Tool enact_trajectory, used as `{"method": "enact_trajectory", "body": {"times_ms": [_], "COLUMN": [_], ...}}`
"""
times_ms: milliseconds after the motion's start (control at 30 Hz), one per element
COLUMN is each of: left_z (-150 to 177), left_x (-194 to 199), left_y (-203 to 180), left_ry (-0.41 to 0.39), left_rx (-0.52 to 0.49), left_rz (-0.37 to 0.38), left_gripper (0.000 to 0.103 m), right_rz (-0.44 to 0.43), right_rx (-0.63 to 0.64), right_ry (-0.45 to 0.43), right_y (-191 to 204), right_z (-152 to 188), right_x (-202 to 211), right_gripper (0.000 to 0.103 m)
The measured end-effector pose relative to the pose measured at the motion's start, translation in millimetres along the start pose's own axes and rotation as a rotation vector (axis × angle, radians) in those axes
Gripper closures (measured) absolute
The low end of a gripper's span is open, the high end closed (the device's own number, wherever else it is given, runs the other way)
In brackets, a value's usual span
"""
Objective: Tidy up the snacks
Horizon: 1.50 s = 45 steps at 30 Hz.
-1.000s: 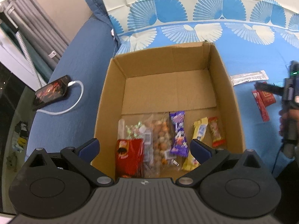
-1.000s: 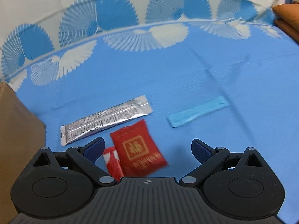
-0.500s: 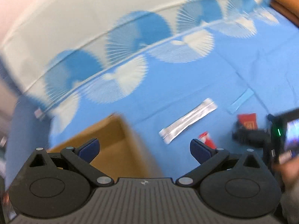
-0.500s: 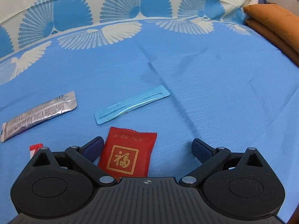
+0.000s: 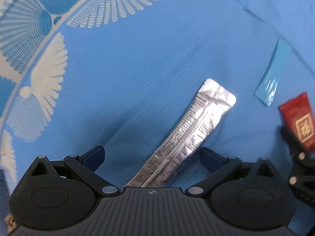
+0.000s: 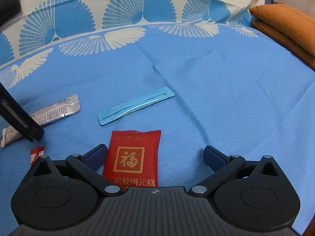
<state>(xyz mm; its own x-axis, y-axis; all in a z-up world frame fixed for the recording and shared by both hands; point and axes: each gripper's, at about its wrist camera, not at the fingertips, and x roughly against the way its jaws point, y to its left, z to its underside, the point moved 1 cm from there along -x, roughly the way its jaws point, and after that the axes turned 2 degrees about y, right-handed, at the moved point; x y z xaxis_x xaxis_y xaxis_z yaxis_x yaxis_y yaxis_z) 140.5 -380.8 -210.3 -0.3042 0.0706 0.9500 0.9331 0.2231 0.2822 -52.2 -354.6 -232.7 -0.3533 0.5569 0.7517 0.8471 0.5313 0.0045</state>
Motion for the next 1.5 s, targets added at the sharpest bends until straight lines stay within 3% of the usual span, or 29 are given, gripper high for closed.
{"method": "enact_trajectory", "body": {"times_ms": [133,233,1000,1033,1100,1133,1167,1367,1500], "left_z": [4,2,3,3,2,2,1,10,23], "left_x": [-7,-12,-16,-15,-5,1,5,32,73], "left_y": [20,25,37,37,37,37,38,42,44], "left_ry": [0.005,0.023,0.051,0.053,0.020,0.000,-0.006,-0.076,-0.146], "left_rx": [0.070,0.118,0.180,0.196,0.217,0.220,0.228,0.318,0.358], "left_rz": [0.098,0.124,0.149,0.158,0.209,0.213,0.226,0.255,0.247], "left_gripper": [0.000,0.000,0.000,0.009,0.035,0.059,0.070,0.072,0.072], "right_rz": [0.005,0.016,0.026,0.022,0.008,0.006,0.012,-0.007,-0.007], "right_rx": [0.001,-0.004,0.003,0.002,0.003,0.014,0.027,-0.011,-0.045], "right_ry": [-0.001,0.003,0.023,0.030,0.014,-0.008,-0.021,-0.115,-0.118], "right_y": [1,2,7,7,6,7,8,0,-8], "right_z": [-1,1,7,7,7,6,5,0,-3], "right_x": [-1,1,11,11,16,20,22,31,30], "right_gripper": [0.000,0.000,0.000,0.003,0.039,0.055,0.056,0.056,0.056]}}
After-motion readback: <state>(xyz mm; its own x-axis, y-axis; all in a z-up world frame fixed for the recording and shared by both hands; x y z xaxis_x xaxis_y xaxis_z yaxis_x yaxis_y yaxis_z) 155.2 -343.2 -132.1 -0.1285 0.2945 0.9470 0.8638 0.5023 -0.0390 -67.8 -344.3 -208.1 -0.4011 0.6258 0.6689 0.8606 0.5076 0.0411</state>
